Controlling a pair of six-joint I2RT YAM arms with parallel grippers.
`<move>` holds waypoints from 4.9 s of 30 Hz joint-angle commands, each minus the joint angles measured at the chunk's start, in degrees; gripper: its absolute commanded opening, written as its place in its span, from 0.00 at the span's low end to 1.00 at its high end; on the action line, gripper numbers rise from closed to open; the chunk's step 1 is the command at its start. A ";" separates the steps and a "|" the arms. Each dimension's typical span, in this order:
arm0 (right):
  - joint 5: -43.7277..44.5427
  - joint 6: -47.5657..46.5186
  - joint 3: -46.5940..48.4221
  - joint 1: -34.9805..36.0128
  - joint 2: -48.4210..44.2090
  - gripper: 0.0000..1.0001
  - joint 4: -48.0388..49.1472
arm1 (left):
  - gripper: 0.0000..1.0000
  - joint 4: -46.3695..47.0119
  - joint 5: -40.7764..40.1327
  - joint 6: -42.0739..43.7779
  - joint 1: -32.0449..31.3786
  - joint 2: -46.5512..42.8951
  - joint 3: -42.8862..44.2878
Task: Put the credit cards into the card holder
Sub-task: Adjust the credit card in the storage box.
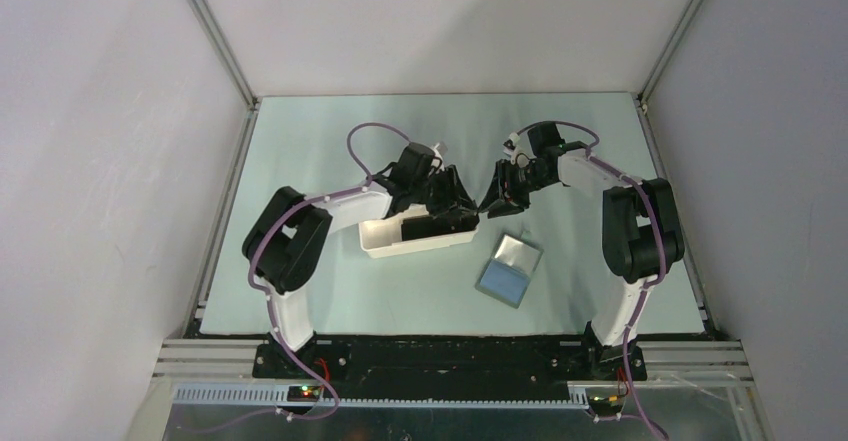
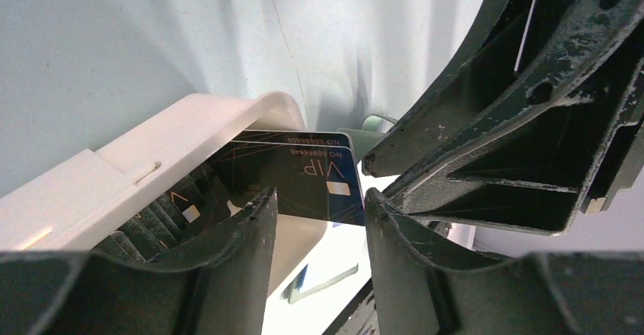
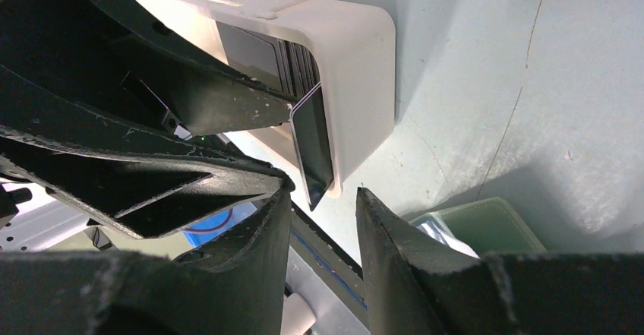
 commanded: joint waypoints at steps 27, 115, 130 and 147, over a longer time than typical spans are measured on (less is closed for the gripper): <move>-0.20 -2.33 -0.04 -0.90 -2.26 0.42 -1.80 | 0.42 2.44 -0.84 -0.26 -0.42 -1.77 1.32; 4.61 1.71 3.43 7.35 -1.28 0.15 -0.12 | 0.40 -10.03 -9.50 6.80 0.96 -12.17 -2.97; -0.51 2.68 4.17 11.99 -2.05 0.52 5.59 | 0.52 -10.02 -9.03 7.62 7.47 -19.72 -12.62; 36.72 -3.03 25.90 24.86 12.01 0.67 -15.47 | 0.22 -12.06 -13.08 7.51 8.86 -16.69 -12.82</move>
